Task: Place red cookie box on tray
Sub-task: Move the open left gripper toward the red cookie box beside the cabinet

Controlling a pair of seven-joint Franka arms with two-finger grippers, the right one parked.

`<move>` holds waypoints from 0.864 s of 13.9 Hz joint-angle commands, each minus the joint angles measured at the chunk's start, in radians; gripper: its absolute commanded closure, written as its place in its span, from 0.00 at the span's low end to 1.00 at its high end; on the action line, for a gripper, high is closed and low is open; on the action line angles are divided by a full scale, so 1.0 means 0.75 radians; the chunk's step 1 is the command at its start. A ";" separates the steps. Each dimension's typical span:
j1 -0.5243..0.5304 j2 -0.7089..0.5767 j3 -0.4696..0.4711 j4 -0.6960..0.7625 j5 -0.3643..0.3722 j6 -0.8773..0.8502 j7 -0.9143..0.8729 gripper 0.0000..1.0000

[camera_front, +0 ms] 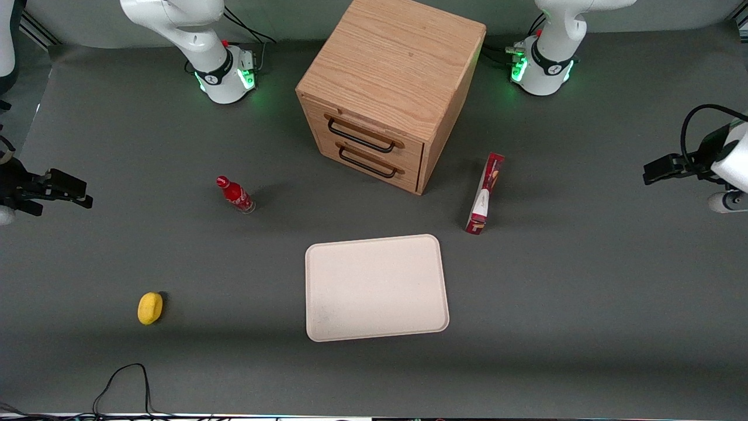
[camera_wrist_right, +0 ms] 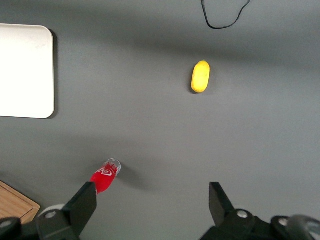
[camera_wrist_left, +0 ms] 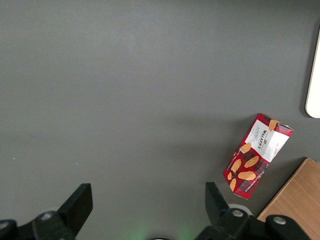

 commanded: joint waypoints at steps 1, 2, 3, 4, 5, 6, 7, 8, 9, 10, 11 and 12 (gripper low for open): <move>0.031 0.018 -0.033 0.048 0.027 -0.063 0.063 0.00; 0.029 0.018 -0.031 0.048 0.027 -0.069 0.067 0.00; 0.025 0.018 -0.033 0.050 0.027 -0.071 0.057 0.00; 0.020 0.018 -0.031 0.050 0.027 -0.071 0.055 0.00; 0.018 0.016 -0.031 0.050 0.027 -0.075 0.055 0.00; 0.016 0.016 -0.033 0.050 0.027 -0.081 0.065 0.00; 0.012 0.012 -0.035 0.054 0.027 -0.098 0.059 0.00; 0.004 0.012 -0.039 0.063 0.027 -0.128 0.051 0.00; 0.000 0.012 -0.041 0.073 0.027 -0.147 0.049 0.00; -0.010 0.012 -0.045 0.073 0.025 -0.157 0.047 0.00; -0.041 0.014 -0.045 0.075 0.025 -0.169 0.055 0.00; -0.065 0.018 -0.045 0.077 0.021 -0.188 0.049 0.00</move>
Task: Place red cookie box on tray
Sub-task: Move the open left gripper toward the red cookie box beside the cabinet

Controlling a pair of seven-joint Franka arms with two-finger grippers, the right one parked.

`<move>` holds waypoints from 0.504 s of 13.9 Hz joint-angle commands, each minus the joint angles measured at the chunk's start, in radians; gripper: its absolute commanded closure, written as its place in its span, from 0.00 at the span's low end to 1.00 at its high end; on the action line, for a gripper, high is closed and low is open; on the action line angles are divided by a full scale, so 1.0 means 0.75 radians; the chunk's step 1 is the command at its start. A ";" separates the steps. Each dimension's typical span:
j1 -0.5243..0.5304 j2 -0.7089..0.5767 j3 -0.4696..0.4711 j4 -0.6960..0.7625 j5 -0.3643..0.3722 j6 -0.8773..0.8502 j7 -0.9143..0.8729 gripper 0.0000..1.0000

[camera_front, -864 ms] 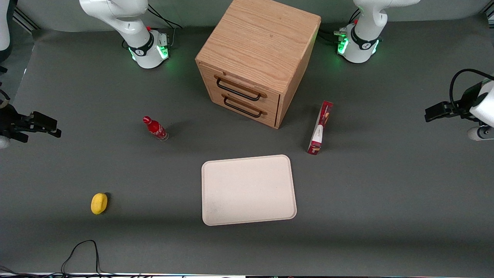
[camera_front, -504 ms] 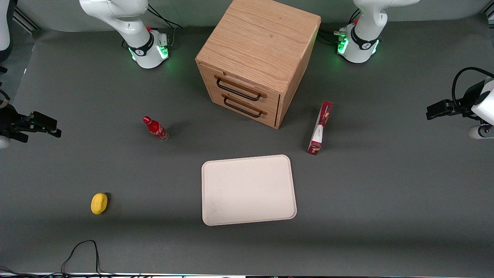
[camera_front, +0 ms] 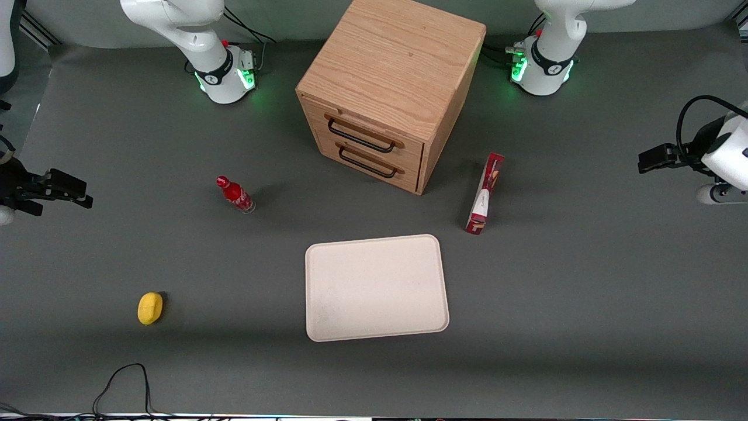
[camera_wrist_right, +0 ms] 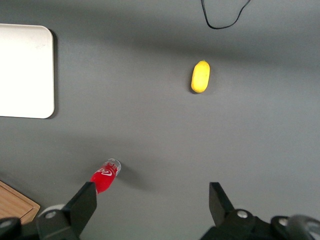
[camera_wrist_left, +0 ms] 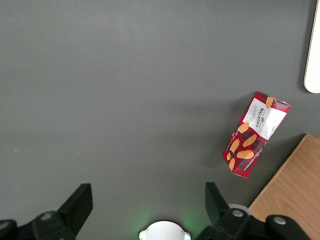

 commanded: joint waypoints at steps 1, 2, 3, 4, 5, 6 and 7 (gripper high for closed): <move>-0.082 0.019 -0.007 0.042 0.010 -0.071 0.003 0.00; -0.099 0.021 -0.040 0.042 0.006 -0.069 -0.003 0.00; -0.115 0.033 -0.083 0.048 0.002 -0.067 -0.021 0.00; -0.123 0.037 -0.134 0.060 -0.004 -0.057 -0.080 0.00; -0.125 0.049 -0.193 0.074 -0.010 -0.051 -0.188 0.00; -0.125 0.066 -0.248 0.095 -0.046 -0.049 -0.292 0.00; -0.125 0.092 -0.285 0.125 -0.093 -0.049 -0.376 0.00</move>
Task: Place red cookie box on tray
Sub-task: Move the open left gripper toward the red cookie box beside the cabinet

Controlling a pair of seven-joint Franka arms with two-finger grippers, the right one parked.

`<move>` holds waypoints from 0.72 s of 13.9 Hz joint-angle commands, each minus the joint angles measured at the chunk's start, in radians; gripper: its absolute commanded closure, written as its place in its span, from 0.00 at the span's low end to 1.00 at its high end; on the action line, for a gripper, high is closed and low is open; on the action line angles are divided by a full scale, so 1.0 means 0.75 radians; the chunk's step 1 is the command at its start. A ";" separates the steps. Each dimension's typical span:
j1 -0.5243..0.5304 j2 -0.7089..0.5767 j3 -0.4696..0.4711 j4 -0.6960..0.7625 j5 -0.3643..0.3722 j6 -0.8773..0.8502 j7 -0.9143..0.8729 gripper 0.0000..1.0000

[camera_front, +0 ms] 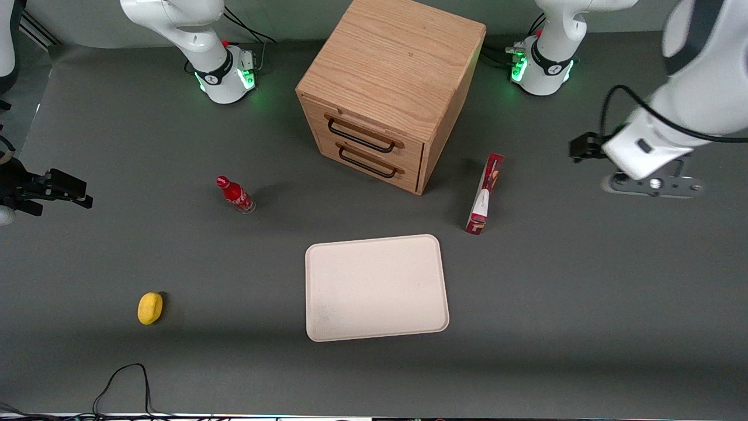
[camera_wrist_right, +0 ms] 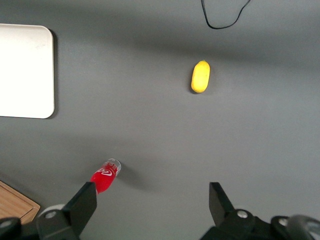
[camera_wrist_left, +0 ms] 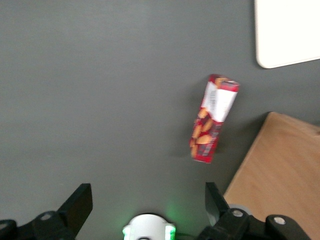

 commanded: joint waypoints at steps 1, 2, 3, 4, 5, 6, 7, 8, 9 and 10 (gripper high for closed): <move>-0.008 0.077 -0.083 0.113 -0.104 -0.021 -0.222 0.00; -0.010 0.079 -0.088 0.115 -0.133 -0.019 -0.247 0.00; -0.023 0.079 -0.088 0.109 -0.139 -0.015 -0.243 0.00; -0.027 0.081 -0.088 0.092 -0.147 0.001 -0.243 0.00; -0.027 0.065 -0.088 0.030 -0.143 0.038 -0.231 0.00; -0.029 0.049 -0.088 -0.042 -0.141 0.089 -0.229 0.00; -0.029 0.039 -0.088 -0.101 -0.139 0.138 -0.209 0.00; -0.029 0.028 -0.088 -0.173 -0.139 0.203 -0.180 0.00; -0.029 0.022 -0.088 -0.253 -0.139 0.277 -0.170 0.00; -0.033 0.014 -0.094 -0.342 -0.135 0.362 -0.167 0.00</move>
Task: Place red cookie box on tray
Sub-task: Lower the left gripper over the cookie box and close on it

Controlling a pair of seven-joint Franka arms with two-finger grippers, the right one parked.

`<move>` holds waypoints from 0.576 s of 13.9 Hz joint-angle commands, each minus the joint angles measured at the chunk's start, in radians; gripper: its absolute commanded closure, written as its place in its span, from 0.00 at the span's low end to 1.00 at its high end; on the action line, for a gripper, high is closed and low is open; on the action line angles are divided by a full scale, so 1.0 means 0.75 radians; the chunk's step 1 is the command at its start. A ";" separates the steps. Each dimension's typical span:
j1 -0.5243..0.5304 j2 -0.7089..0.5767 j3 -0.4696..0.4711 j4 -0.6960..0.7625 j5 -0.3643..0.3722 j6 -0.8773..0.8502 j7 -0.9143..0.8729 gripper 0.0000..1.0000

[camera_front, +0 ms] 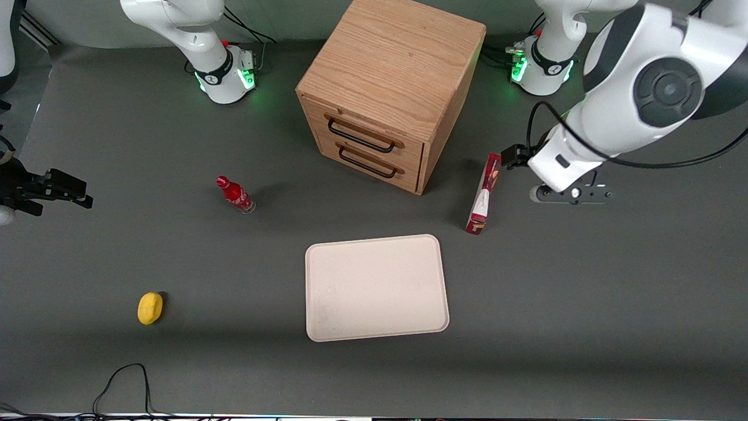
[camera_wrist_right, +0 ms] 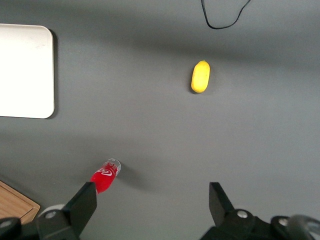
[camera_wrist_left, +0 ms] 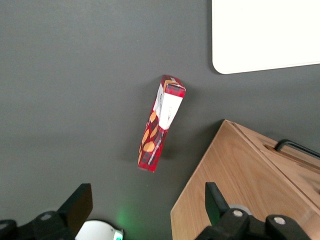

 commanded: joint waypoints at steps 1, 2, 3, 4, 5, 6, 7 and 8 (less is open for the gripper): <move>-0.027 -0.076 -0.001 -0.290 -0.011 0.247 0.030 0.00; -0.037 -0.096 -0.005 -0.408 -0.011 0.374 0.030 0.00; -0.044 -0.106 -0.017 -0.517 -0.009 0.495 0.032 0.00; -0.046 -0.110 -0.039 -0.605 -0.009 0.595 0.032 0.00; -0.052 -0.106 -0.060 -0.677 -0.009 0.687 0.032 0.00; -0.058 -0.106 -0.074 -0.748 -0.007 0.771 0.032 0.00; -0.066 -0.108 -0.082 -0.812 0.001 0.853 0.032 0.00; -0.072 -0.100 -0.085 -0.851 0.006 0.913 0.038 0.00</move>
